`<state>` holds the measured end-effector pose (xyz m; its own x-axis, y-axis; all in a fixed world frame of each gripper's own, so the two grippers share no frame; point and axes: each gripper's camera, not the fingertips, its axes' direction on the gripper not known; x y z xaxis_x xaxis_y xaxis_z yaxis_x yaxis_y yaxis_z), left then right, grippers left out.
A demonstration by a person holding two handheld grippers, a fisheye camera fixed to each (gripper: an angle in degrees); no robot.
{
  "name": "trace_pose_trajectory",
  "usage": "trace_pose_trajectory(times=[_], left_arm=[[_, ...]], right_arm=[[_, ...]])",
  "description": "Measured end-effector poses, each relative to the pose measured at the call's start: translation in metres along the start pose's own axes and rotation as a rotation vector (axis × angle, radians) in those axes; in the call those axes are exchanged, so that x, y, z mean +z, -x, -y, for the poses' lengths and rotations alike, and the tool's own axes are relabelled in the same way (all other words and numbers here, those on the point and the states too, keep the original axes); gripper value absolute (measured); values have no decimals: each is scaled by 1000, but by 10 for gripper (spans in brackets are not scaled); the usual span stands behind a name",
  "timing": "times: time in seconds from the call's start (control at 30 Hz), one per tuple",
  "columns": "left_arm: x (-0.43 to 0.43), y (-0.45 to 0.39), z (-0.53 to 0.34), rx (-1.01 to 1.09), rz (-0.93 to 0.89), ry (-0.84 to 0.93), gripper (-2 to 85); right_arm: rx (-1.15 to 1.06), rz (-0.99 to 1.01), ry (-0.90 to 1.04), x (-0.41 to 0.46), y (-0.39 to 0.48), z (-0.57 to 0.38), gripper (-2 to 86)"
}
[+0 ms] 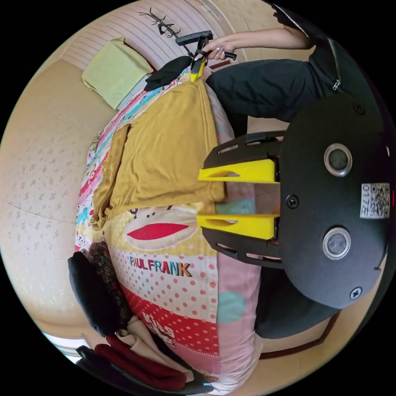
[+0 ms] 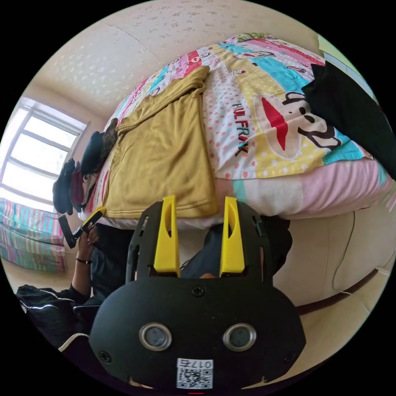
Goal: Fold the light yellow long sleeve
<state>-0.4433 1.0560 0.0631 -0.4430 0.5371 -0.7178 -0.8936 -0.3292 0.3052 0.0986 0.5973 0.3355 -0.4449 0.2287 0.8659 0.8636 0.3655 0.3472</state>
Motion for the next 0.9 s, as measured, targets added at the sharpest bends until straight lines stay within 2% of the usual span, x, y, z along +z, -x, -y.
trace_pose_trajectory(times=[0.17,0.27,0.37,0.43,0.6,0.73,0.9], left_arm=[[10,-12,-13,-21,-64,42,54],[10,-23,-22,-6,-29,44,34],[7,-32,-30,37,-17,45,27],[-3,-31,-34,50,-50,20,24],[-57,-24,-33,121,-142,-68,20],[-133,-40,-34,266,-46,-164,19],[-217,-63,-73,441,-66,-113,19]], right_arm=[[31,59,-109,-24,1,-20,119],[54,83,-175,-39,2,-30,81],[63,138,-91,-40,2,-34,55],[44,146,-105,-53,8,-40,49],[-155,176,-232,-140,53,-58,41],[-321,197,-256,-211,96,-74,40],[-524,154,-195,-291,145,-150,40]])
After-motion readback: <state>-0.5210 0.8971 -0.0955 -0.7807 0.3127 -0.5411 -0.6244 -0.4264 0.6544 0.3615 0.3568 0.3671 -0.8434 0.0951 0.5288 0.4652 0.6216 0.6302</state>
